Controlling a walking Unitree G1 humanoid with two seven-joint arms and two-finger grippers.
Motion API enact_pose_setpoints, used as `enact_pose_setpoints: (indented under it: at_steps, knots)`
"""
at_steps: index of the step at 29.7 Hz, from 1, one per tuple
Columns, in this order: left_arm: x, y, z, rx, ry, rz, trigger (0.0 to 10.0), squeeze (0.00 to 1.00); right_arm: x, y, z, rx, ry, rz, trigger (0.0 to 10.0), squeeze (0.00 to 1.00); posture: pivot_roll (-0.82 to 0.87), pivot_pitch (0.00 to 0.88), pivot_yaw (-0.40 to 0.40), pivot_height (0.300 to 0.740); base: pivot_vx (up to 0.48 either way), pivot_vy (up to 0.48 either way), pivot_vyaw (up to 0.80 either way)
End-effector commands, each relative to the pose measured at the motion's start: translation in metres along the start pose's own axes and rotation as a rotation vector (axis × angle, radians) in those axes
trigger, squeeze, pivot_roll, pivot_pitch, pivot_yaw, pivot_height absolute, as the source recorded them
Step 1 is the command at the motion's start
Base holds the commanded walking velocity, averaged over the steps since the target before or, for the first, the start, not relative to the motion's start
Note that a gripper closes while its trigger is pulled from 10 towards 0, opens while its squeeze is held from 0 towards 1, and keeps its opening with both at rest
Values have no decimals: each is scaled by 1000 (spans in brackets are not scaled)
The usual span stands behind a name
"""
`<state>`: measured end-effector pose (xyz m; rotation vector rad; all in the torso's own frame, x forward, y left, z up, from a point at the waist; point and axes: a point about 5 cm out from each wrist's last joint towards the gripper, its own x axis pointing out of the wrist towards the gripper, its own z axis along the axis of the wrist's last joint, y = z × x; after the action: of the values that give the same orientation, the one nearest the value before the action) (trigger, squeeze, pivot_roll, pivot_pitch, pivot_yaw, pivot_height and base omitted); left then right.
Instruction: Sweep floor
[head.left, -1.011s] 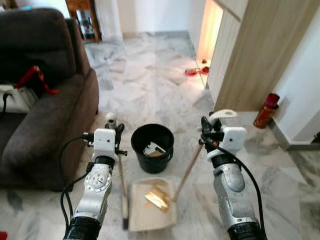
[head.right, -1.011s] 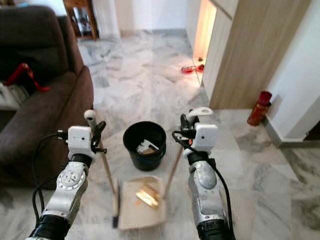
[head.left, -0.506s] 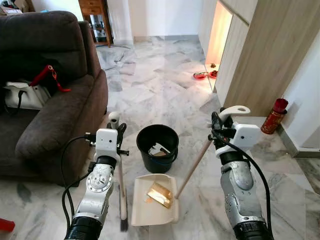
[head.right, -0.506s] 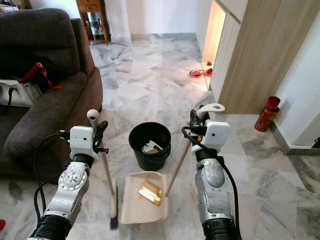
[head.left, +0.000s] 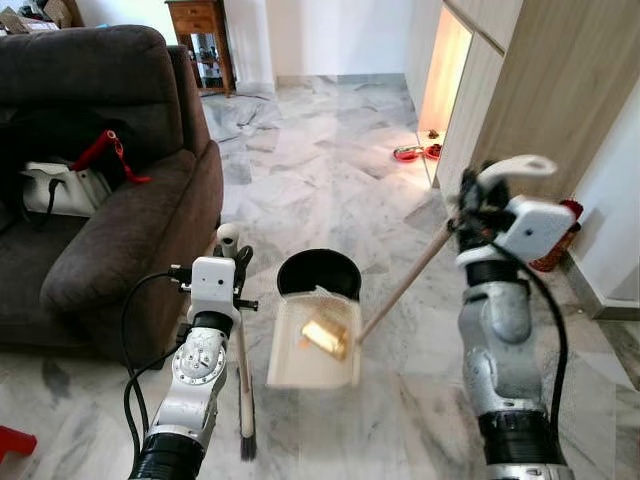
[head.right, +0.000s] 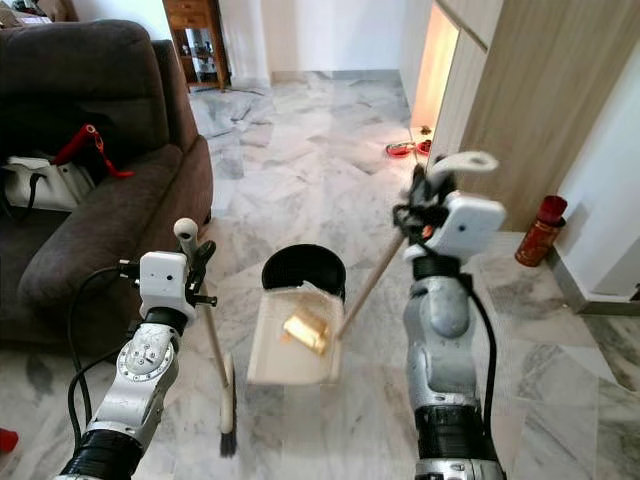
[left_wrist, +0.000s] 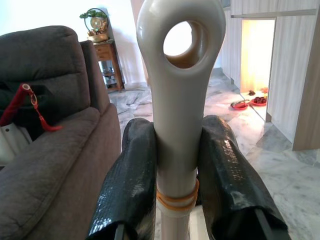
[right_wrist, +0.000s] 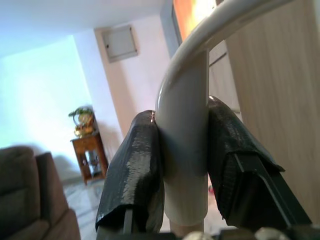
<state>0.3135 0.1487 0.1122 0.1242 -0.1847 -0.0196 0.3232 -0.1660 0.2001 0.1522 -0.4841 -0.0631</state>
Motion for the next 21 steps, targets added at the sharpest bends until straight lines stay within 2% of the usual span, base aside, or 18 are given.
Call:
enact_pose_setpoints:
  at_steps: [1, 7, 21]
  knots:
    - [5, 2, 10, 4, -54, 3, 10000, 0, 10, 9, 22, 34, -105, -2, 10000, 0, -42, 0, 40, 740, 0, 0, 0]
    - [6, 3, 10, 3, -48, 4, 10000, 0, 12, 16, 23, 61, -117, -8, 10000, 0, -32, 0, 41, 740, 0, 0, 0]
    - [6, 0, 11, 17, -59, -24, 10000, 0, 14, 22, 28, 93, -143, 3, 10000, 0, -35, 0, 48, 740, 285, 0, 0]
